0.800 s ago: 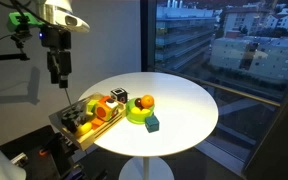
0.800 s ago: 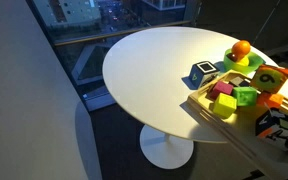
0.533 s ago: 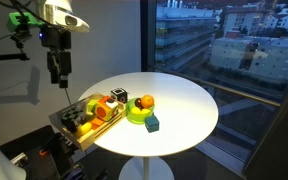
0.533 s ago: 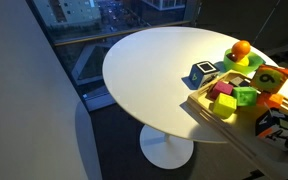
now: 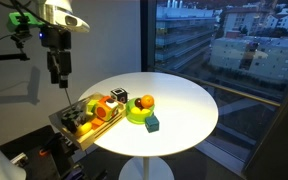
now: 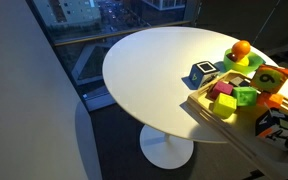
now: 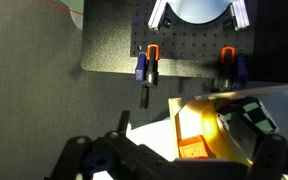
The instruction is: Move the soft orange block from the tray to the table
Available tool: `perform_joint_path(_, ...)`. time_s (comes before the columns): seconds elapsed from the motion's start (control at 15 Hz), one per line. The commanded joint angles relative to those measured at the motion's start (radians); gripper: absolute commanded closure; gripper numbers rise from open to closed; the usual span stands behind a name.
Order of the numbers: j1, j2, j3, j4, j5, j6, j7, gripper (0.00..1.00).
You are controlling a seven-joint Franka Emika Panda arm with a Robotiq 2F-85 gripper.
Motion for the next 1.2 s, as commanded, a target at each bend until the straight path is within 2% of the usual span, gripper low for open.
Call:
perform_joint_path(0.0,0.014,0.001,-0.011,0.003,-0.005,-0.004,0.007,0.00)
perform_joint_path(0.53,0.027,0.018,-0.010,0.016,0.013,0.027,0.010,0.00)
perform_joint_path(1.13,0.064,0.090,-0.012,0.032,0.066,0.210,0.002,0.00)
